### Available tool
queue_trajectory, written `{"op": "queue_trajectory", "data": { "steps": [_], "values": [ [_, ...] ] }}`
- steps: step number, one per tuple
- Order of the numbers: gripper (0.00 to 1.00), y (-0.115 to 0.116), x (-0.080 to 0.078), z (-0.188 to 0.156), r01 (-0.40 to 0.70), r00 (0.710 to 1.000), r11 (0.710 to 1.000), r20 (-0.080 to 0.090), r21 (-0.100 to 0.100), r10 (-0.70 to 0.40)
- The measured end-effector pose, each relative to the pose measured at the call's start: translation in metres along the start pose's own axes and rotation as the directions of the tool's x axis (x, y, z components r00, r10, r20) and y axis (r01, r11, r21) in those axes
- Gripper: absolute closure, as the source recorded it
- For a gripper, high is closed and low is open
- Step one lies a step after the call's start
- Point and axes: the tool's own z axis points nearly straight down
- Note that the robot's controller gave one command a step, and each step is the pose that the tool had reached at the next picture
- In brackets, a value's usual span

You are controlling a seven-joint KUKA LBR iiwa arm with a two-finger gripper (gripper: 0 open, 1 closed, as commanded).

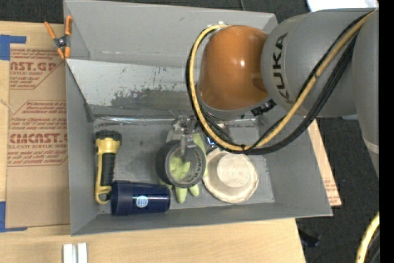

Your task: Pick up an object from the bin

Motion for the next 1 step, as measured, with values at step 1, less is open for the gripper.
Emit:
{"op": "queue_trajectory", "data": {
  "steps": [1],
  "values": [
    [1.00, 0.0002, -0.0001, -0.0101, 0.000, 1.000, 1.000, 0.001, 0.000, 0.000]
  ]
}}
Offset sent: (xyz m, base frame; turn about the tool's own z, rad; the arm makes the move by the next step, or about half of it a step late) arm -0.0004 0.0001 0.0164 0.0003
